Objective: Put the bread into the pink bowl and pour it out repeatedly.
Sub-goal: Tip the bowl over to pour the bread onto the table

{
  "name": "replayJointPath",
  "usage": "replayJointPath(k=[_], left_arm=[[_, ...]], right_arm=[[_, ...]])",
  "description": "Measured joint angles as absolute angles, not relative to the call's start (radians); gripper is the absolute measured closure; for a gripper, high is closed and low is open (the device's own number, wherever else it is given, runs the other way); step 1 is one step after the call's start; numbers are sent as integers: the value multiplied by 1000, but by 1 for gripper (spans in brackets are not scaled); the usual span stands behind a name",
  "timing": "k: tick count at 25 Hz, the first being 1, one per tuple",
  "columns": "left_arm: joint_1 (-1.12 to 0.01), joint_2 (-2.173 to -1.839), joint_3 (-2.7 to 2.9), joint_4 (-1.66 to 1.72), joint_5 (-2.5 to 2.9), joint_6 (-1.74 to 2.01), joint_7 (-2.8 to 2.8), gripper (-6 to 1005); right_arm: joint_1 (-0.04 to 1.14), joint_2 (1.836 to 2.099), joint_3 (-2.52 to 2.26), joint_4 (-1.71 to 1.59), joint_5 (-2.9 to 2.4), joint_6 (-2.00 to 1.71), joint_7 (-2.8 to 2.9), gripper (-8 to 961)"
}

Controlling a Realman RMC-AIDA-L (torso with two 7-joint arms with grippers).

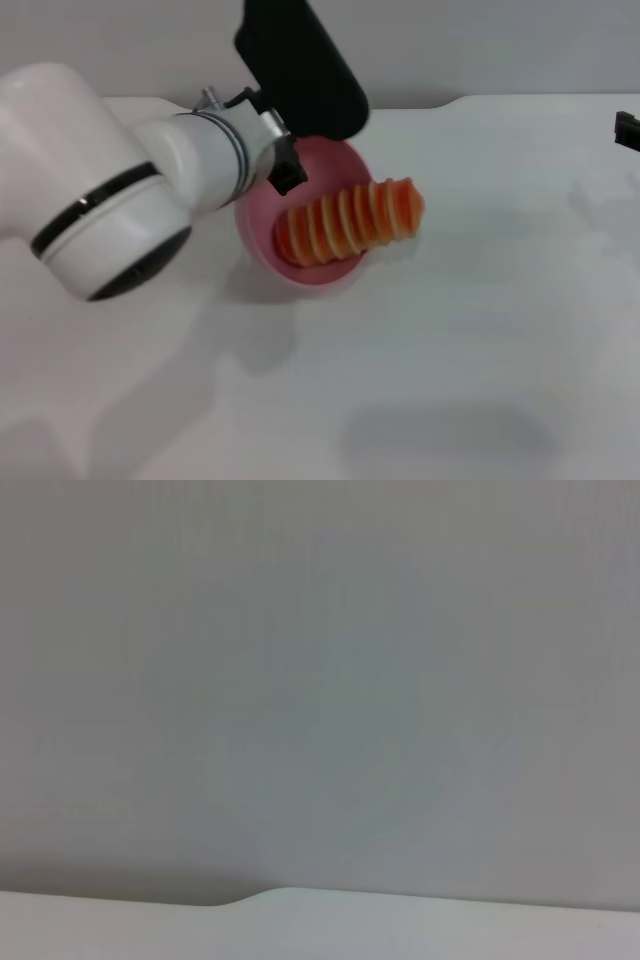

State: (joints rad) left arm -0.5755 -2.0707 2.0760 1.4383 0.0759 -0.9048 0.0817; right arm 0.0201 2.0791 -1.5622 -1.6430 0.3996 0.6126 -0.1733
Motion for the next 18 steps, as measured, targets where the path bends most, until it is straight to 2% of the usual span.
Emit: replayJointPath(k=[18], left_arm=[[-595,-2077,2345,1501,480,-1007,101,948]], right_arm=[[23,2079,-1569,-1621,400,617,-176,171]])
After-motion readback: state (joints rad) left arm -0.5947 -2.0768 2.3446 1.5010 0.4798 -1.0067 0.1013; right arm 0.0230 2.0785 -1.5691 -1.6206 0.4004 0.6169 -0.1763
